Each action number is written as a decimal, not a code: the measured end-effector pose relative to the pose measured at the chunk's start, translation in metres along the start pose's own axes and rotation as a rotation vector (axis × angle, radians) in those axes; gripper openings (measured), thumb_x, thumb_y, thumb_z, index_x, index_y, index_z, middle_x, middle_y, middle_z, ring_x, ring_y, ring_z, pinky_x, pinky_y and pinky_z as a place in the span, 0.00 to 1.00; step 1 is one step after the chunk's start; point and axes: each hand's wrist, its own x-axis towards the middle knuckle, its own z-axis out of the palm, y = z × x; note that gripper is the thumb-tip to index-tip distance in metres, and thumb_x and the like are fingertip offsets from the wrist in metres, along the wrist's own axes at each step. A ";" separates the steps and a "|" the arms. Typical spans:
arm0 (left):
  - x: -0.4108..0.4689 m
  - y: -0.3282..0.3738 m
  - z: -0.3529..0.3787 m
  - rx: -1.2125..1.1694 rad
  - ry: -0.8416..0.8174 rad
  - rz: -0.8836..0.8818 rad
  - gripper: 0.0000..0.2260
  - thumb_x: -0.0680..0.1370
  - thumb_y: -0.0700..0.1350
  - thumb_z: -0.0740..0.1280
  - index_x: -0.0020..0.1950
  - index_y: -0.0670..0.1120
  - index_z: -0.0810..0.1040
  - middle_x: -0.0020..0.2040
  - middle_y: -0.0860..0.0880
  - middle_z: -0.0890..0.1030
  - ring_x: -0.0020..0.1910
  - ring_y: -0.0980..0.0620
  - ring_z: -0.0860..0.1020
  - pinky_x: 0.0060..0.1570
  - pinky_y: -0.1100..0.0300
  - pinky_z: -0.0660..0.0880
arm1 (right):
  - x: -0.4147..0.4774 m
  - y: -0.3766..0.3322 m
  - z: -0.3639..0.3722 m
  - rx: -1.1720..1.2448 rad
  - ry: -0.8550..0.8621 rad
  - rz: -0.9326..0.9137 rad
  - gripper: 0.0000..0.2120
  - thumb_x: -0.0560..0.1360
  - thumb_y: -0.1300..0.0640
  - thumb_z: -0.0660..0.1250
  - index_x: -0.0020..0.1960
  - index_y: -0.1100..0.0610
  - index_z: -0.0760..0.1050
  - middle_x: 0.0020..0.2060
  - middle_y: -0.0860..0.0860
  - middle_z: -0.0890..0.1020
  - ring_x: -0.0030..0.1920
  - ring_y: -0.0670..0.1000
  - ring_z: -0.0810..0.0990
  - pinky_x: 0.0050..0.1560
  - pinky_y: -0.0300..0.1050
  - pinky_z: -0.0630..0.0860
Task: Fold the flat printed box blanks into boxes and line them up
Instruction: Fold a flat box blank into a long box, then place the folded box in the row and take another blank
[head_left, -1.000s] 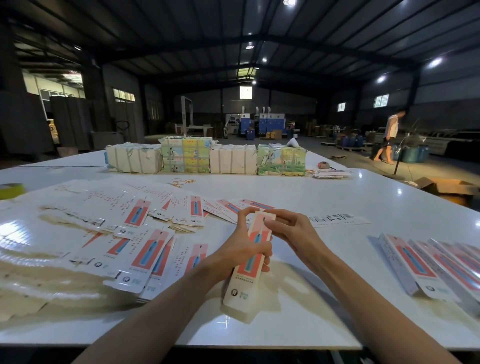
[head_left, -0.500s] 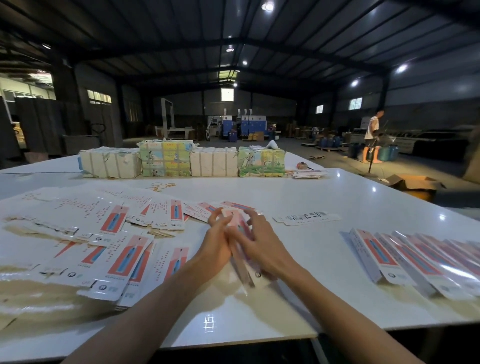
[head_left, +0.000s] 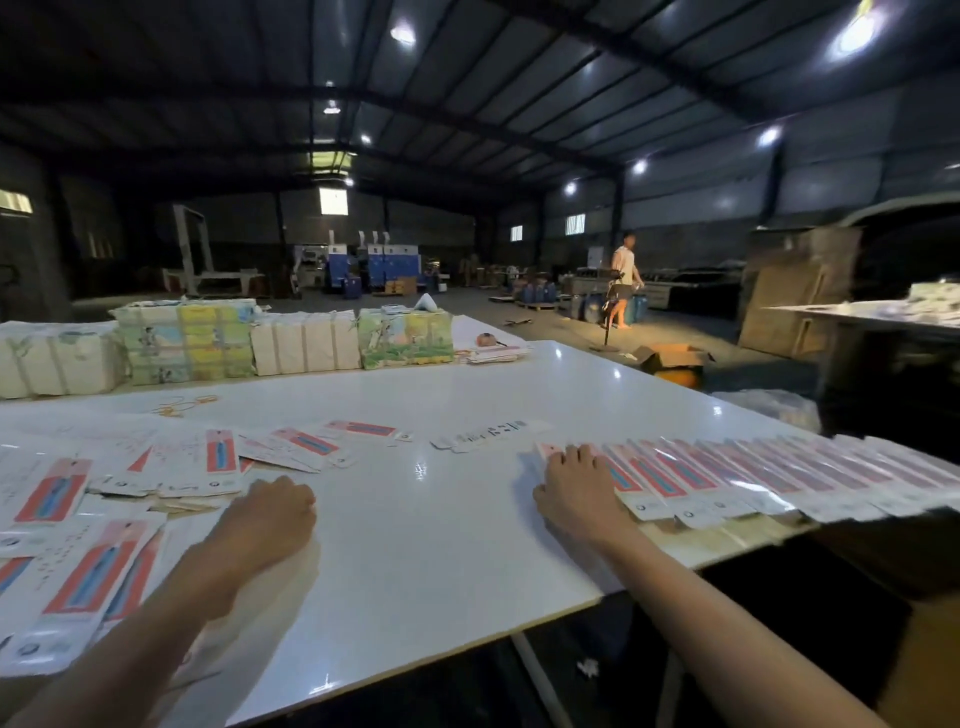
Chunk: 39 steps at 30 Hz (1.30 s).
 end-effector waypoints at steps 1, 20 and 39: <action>-0.001 -0.005 -0.001 0.071 -0.016 -0.055 0.17 0.86 0.49 0.54 0.71 0.50 0.76 0.72 0.46 0.73 0.71 0.43 0.70 0.69 0.46 0.72 | 0.000 0.008 0.001 -0.036 0.010 0.011 0.20 0.83 0.52 0.58 0.70 0.61 0.73 0.69 0.59 0.75 0.69 0.60 0.71 0.68 0.53 0.67; -0.024 -0.052 -0.009 -0.090 -0.028 -0.326 0.45 0.80 0.65 0.67 0.82 0.38 0.52 0.73 0.40 0.75 0.68 0.40 0.77 0.64 0.49 0.76 | 0.028 -0.103 -0.027 0.130 0.257 -0.259 0.14 0.83 0.54 0.60 0.65 0.58 0.76 0.64 0.56 0.78 0.67 0.60 0.72 0.64 0.55 0.68; -0.001 0.003 -0.029 -1.507 -0.326 -0.068 0.18 0.78 0.40 0.76 0.67 0.43 0.78 0.47 0.37 0.84 0.40 0.45 0.86 0.40 0.55 0.84 | 0.017 -0.184 0.004 1.234 -0.025 -0.584 0.18 0.86 0.44 0.62 0.75 0.40 0.70 0.58 0.41 0.80 0.54 0.44 0.81 0.54 0.40 0.78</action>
